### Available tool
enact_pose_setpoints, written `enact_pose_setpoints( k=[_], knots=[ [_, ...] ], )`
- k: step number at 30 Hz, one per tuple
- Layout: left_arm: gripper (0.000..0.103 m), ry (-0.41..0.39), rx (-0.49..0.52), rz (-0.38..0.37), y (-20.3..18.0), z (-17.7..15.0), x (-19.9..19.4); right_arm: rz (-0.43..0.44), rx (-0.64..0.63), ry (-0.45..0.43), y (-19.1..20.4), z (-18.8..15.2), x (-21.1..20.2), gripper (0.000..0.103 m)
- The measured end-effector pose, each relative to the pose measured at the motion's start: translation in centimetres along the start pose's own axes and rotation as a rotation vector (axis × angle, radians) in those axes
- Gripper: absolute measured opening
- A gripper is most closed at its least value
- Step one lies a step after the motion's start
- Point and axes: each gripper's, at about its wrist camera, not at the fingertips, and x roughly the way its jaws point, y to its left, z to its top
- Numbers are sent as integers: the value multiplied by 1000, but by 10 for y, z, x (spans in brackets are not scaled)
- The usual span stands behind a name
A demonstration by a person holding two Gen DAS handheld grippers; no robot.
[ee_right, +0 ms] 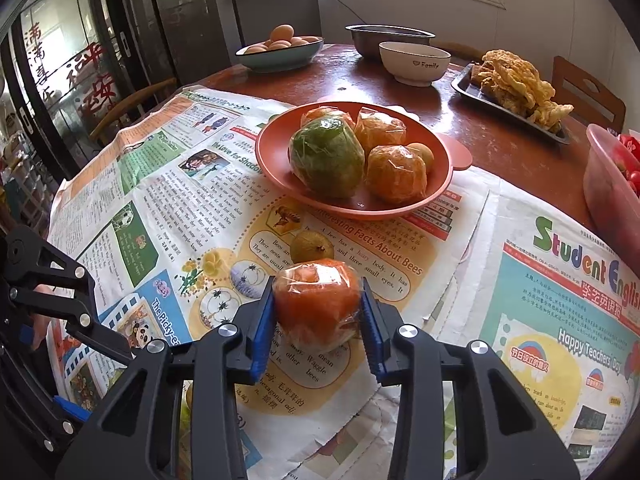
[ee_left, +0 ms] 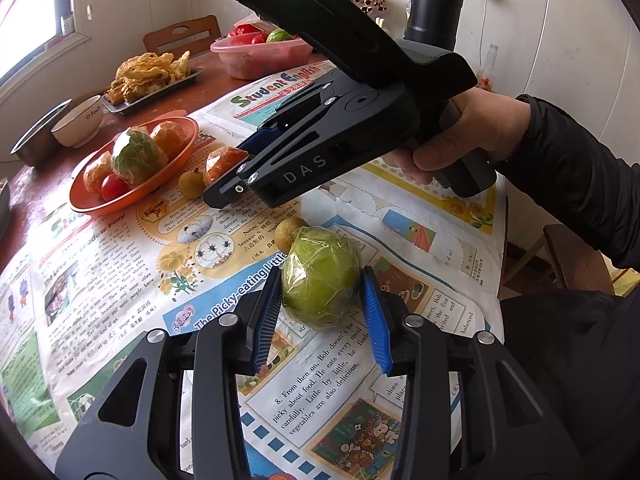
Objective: Organize fruits
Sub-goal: 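Close the right tool on the wrapped mandarin while the left tool grasps the light green wrapped fruit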
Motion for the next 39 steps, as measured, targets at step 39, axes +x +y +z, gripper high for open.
enact_pose_setpoints(
  k=[39],
  knots=[
    [31,-42,-79,33,35,5,-29,-46,71,-56,-25,-3,-32,36]
  ],
)
